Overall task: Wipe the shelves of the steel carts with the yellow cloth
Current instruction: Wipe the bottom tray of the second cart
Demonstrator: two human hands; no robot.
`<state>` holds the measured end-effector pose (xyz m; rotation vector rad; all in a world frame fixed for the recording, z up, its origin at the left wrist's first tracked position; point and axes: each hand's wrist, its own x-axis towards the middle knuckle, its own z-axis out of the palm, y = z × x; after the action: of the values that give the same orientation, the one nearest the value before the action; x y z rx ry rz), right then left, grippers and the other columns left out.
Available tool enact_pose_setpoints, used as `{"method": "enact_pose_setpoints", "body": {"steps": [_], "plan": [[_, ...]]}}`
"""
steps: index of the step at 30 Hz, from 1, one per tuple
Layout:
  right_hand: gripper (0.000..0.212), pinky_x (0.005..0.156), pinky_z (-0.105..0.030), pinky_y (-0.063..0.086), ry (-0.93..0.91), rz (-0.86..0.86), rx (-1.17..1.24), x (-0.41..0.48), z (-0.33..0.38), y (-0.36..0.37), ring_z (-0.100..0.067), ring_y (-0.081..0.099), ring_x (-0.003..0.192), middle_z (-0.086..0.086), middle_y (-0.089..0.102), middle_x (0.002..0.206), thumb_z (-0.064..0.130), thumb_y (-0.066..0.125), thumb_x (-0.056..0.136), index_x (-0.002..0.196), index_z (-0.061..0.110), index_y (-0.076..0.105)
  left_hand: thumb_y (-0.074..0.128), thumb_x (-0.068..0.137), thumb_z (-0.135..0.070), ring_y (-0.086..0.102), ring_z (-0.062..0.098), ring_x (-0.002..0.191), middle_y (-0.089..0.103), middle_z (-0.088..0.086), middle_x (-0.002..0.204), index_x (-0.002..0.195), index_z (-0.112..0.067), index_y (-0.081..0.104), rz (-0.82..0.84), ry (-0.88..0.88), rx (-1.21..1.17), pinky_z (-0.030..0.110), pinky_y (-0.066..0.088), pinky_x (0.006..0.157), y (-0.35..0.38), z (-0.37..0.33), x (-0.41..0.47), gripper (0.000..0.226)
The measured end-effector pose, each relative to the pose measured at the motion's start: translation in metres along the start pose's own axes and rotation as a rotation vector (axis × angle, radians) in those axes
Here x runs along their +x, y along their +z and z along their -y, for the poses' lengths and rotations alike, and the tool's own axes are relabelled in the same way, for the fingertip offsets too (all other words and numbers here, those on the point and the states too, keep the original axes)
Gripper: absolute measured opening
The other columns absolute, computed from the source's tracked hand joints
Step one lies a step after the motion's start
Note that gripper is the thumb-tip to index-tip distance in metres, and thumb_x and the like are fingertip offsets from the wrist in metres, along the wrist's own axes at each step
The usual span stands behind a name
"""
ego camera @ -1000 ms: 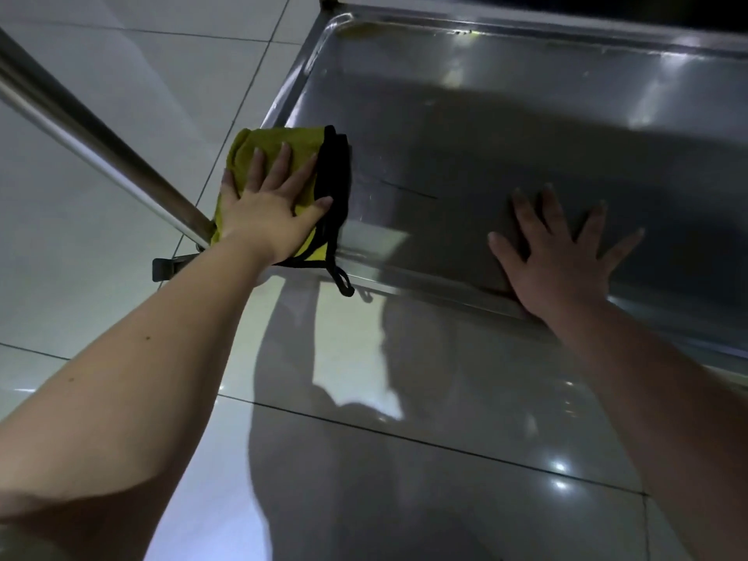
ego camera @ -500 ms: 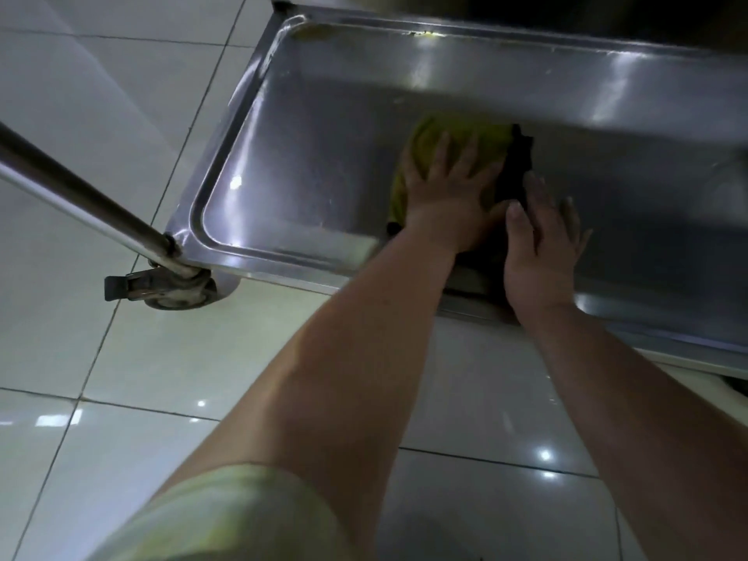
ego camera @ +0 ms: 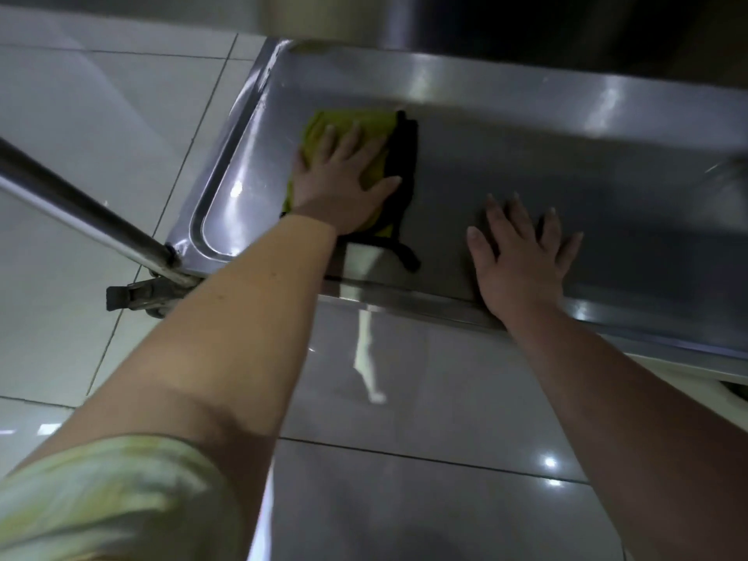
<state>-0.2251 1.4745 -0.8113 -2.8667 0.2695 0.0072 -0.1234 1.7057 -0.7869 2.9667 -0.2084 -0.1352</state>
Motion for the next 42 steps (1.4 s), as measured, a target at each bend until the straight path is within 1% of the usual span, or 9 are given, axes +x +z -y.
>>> {"method": "enact_pose_setpoints", "body": {"steps": [7, 12, 19, 22, 25, 29, 31, 36, 42], "plan": [[0.060, 0.111, -0.064, -0.011, 0.002, 0.024, -0.093, 0.002, 0.002, 0.003, -0.037, 0.000, 0.148, 0.008, 0.012, 0.162, 0.063, 0.021, 0.094, 0.150, 0.041, 0.020, 0.021, 0.089, -0.074, -0.007, 0.023, 0.149, -0.002, -0.011, 0.163, 0.150, -0.049, 0.007, 0.014, -0.222, 0.053, 0.058, -0.004, 0.116, -0.010, 0.073, -0.028, 0.068], [0.063, 0.113, -0.058, -0.013, 0.050, -0.029, 0.205, 0.000, -0.003, -0.006, -0.029, 0.007, 0.149, 0.011, 0.029, 0.158, 0.060, 0.018, 0.091, 0.146, 0.037, 0.037, 0.016, 0.088, -0.075, -0.010, 0.026, 0.149, -0.005, -0.010, 0.163, 0.149, -0.049, 0.006, 0.029, -0.231, 0.068, 0.061, -0.006, 0.114, -0.001, 0.039, -0.049, 0.067], [0.047, 0.116, -0.050, -0.016, 0.067, 0.046, 0.575, -0.004, -0.012, -0.028, -0.016, 0.006, 0.150, 0.003, 0.026, 0.159, 0.049, 0.035, 0.101, 0.145, 0.034, 0.041, 0.011, 0.083, -0.075, -0.008, 0.029, 0.149, -0.006, -0.006, 0.163, 0.148, -0.050, 0.002, 0.069, 0.091, 0.069, 0.067, -0.004, 0.109, 0.028, -0.086, -0.100, 0.071], [0.052, 0.121, -0.048, 0.003, 0.107, 0.141, 0.804, -0.003, -0.027, -0.055, -0.017, 0.016, 0.148, 0.004, 0.025, 0.160, 0.056, 0.034, 0.099, 0.146, 0.034, 0.040, 0.009, 0.085, -0.075, -0.013, 0.030, 0.148, -0.010, -0.004, 0.162, 0.148, -0.049, -0.007, 0.088, 0.130, 0.067, 0.071, -0.012, 0.104, 0.041, -0.149, -0.100, 0.070], [0.051, 0.117, -0.051, 0.021, 0.072, 0.029, 0.561, -0.008, -0.063, -0.082, -0.027, 0.028, 0.144, -0.004, 0.032, 0.157, 0.048, 0.030, 0.101, 0.145, 0.026, 0.041, 0.009, 0.085, -0.075, -0.022, 0.031, 0.145, -0.018, -0.004, 0.161, 0.148, -0.047, -0.012, 0.164, 0.176, 0.074, 0.071, -0.020, 0.099, 0.050, -0.215, -0.099, 0.072], [0.041, 0.116, -0.054, 0.021, 0.156, -0.042, 0.524, -0.021, -0.120, -0.092, -0.028, 0.027, 0.143, -0.003, 0.038, 0.153, 0.031, 0.039, 0.102, 0.140, 0.021, 0.049, 0.020, 0.084, -0.075, -0.029, 0.034, 0.142, -0.025, -0.002, 0.159, 0.151, -0.037, -0.013, 0.251, 0.246, 0.105, 0.074, -0.023, 0.096, 0.058, -0.295, -0.103, 0.084], [0.042, 0.119, -0.051, 0.016, 0.196, -0.009, 0.545, -0.029, -0.133, -0.085, -0.025, 0.017, 0.147, -0.001, 0.031, 0.157, 0.030, 0.040, 0.102, 0.144, 0.026, 0.045, 0.027, 0.082, -0.076, -0.029, 0.035, 0.142, -0.027, -0.001, 0.158, 0.151, -0.033, -0.014, 0.262, 0.262, 0.162, 0.075, -0.020, 0.097, 0.060, -0.309, -0.103, 0.091], [0.045, 0.122, -0.045, 0.002, 0.087, 0.053, 0.465, -0.041, -0.140, -0.071, -0.025, -0.002, 0.150, 0.005, 0.020, 0.161, 0.034, 0.037, 0.104, 0.149, 0.030, 0.035, 0.022, 0.084, -0.074, -0.015, 0.022, 0.148, -0.013, -0.012, 0.161, 0.151, -0.044, -0.001, 0.173, 0.301, 0.088, 0.066, -0.012, 0.109, 0.052, -0.262, -0.092, 0.076], [0.053, 0.119, -0.041, 0.004, -0.075, 0.087, 0.253, -0.050, -0.148, -0.057, -0.034, 0.009, 0.149, 0.001, 0.027, 0.159, 0.028, 0.052, 0.098, 0.149, 0.029, 0.037, 0.026, 0.081, -0.081, -0.005, 0.019, 0.149, -0.002, -0.015, 0.162, 0.146, -0.057, 0.003, 0.127, 0.001, 0.043, 0.059, 0.001, 0.115, 0.022, -0.127, -0.077, 0.073]]}}
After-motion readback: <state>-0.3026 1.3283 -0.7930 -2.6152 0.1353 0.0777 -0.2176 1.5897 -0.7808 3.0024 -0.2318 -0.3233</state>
